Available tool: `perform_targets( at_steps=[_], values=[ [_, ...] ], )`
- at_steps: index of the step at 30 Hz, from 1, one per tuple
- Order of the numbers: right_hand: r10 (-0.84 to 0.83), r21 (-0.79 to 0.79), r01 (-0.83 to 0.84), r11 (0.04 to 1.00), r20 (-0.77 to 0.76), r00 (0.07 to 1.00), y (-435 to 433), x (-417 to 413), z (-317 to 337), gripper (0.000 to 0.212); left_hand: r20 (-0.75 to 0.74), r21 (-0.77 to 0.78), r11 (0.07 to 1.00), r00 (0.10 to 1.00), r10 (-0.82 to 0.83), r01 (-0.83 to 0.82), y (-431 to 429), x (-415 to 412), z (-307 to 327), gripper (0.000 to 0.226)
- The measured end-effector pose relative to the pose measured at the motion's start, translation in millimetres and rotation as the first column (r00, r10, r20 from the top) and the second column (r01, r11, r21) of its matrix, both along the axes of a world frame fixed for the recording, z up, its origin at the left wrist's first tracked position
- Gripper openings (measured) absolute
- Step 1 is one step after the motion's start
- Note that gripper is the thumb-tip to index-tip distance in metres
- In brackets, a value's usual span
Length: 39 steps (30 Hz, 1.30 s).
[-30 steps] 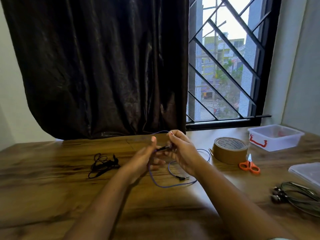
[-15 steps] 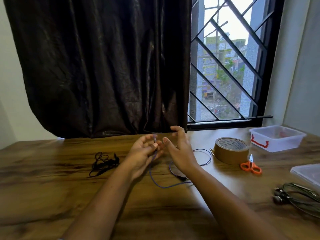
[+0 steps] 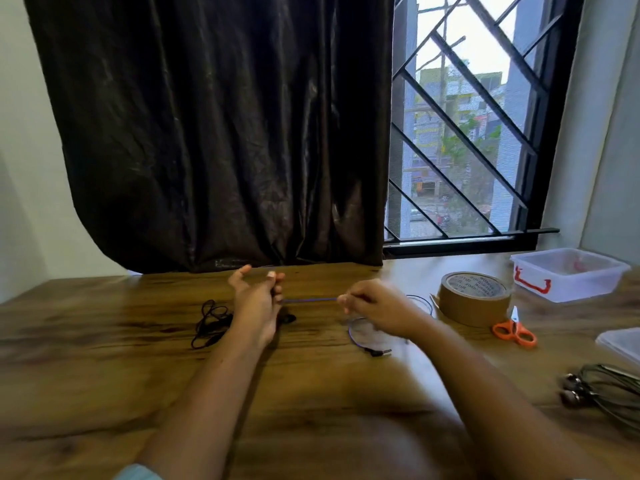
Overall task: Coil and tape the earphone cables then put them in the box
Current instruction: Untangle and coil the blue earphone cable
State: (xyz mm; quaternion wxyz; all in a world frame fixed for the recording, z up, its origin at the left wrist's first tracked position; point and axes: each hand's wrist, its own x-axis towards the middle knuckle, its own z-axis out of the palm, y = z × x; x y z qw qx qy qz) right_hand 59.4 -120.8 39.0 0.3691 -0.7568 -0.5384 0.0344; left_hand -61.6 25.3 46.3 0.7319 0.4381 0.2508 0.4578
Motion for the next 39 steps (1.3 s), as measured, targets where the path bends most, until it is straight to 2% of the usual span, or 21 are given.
perform_targets(
  at_steps=[2, 3, 6, 7, 9, 11, 13, 15, 17, 19, 22, 25, 27, 29, 30, 31, 32, 33, 36, 37, 39],
  values=[
    [-0.097, 0.06, 0.091, 0.994, 0.088, 0.991, -12.5, 16.5, 2.2, 0.023, -0.237, 0.109, 0.993, 0.969, 0.07, -0.045, 12.4, -5.1, -2.6, 0.017],
    [-0.157, 0.125, 0.142, 0.982, 0.118, 0.981, -18.5, 24.7, 2.8, 0.021, -0.371, 0.202, 0.979, 0.924, 0.093, -0.018, 17.0, -7.2, -4.1, 0.015],
    [-0.307, 0.35, 0.22, 0.911, 0.214, 0.928, -29.3, 41.1, 3.3, 0.017, -0.685, 0.421, 0.873, 0.717, 0.128, 0.247, 17.1, -11.3, -4.6, 0.022],
    [-0.334, 0.413, 0.221, 0.884, 0.225, 0.915, -29.6, 43.4, 3.2, 0.015, -0.769, 0.443, 0.809, 0.627, 0.121, 0.386, 12.9, -12.2, -2.9, 0.019],
    [-0.428, 0.483, 0.263, 0.835, 0.271, 0.862, -28.6, 41.7, 4.1, 0.012, -0.894, 0.362, 0.666, 0.445, 0.05, 0.652, 2.0, -13.0, 1.8, 0.013],
    [-0.488, 0.498, 0.286, 0.819, 0.34, 0.804, -27.4, 37.5, 6.6, 0.014, -0.938, 0.308, 0.559, 0.345, 0.042, 0.77, -9.6, -12.0, 5.0, 0.009],
    [-0.425, 0.458, 0.252, 0.853, 0.326, 0.845, -25.7, 32.7, 8.8, 0.018, -0.929, 0.369, 0.477, 0.327, 0.171, 0.798, -16.9, -9.6, 5.3, 0.046],
    [-0.338, 0.459, 0.214, 0.862, 0.207, 0.918, -21.0, 27.6, 6.7, 0.019, -0.913, 0.398, 0.427, 0.303, 0.273, 0.812, -22.7, -8.4, 5.5, 0.079],
    [-0.216, 0.495, 0.186, 0.849, 0.005, 0.976, -15.0, 19.3, 6.1, 0.02, -0.868, 0.464, 0.406, 0.313, 0.385, 0.787, -26.6, -8.0, 5.4, 0.091],
    [-0.055, 0.531, 0.161, 0.832, -0.211, 0.976, -11.2, 10.8, 7.1, 0.029, -0.709, 0.622, 0.33, 0.332, 0.622, 0.71, -31.1, -5.9, 5.4, 0.097],
    [0.165, 0.523, 0.121, 0.844, -0.467, 0.869, -8.6, 3.2, 11.8, 0.025, -0.379, 0.835, 0.144, 0.366, 0.85, 0.531, -40.1, -6.4, 13.9, 0.103],
    [0.295, 0.532, 0.072, 0.843, -0.571, 0.766, -6.5, -1.1, 14.8, 0.019, -0.139, 0.897, -0.043, 0.374, 0.917, 0.439, -43.0, -12.6, 19.4, 0.107],
    [0.298, 0.531, 0.064, 0.845, -0.567, 0.768, -5.8, -3.2, 14.8, 0.015, -0.05, 0.919, -0.161, 0.511, 0.858, 0.36, -39.7, -11.5, 16.7, 0.102],
    [0.288, 0.492, 0.019, 0.87, -0.54, 0.791, -5.8, -7.3, 15.1, 0.009, -0.065, 0.928, -0.218, 0.706, 0.705, 0.302, -39.5, -6.6, 11.4, 0.095],
    [0.298, 0.466, -0.023, 0.885, -0.526, 0.796, -5.7, -11.8, 16.5, 0.008, -0.144, 0.939, -0.179, 0.807, 0.573, 0.294, -39.7, -4.4, 9.3, 0.091],
    [0.318, 0.451, -0.063, 0.89, -0.517, 0.795, -5.9, -16.8, 18.7, 0.008, -0.265, 0.944, -0.076, 0.872, 0.412, 0.322, -41.2, -2.6, 7.8, 0.087],
    [0.337, 0.452, -0.089, 0.888, -0.506, 0.794, -6.3, -21.4, 20.9, 0.009, -0.37, 0.927, 0.047, 0.892, 0.259, 0.372, -42.4, -1.6, 6.7, 0.082],
    [0.341, 0.464, -0.095, 0.881, -0.484, 0.805, -6.8, -24.7, 23.1, 0.009, -0.419, 0.907, 0.126, 0.892, 0.172, 0.401, -40.5, -1.1, 5.1, 0.071],
    [0.188, 0.481, 0.005, 0.877, -0.352, 0.917, -9.9, -17.7, 25.1, 0.009, -0.37, 0.926, 0.156, 0.908, 0.194, 0.344, -29.4, -0.5, 4.5, 0.019],
    [0.101, 0.482, 0.066, 0.874, -0.311, 0.945, -11.3, -9.6, 23.1, 0.01, -0.36, 0.926, 0.192, 0.914, 0.187, 0.325, -24.3, -1.8, 5.5, 0.013],
    [-0.087, 0.488, 0.233, 0.841, -0.303, 0.949, -14.4, 10.2, 17.3, 0.013, -0.346, 0.919, 0.27, 0.916, 0.202, 0.287, -14.2, -6.4, 9.8, 0.019]
  ],
)
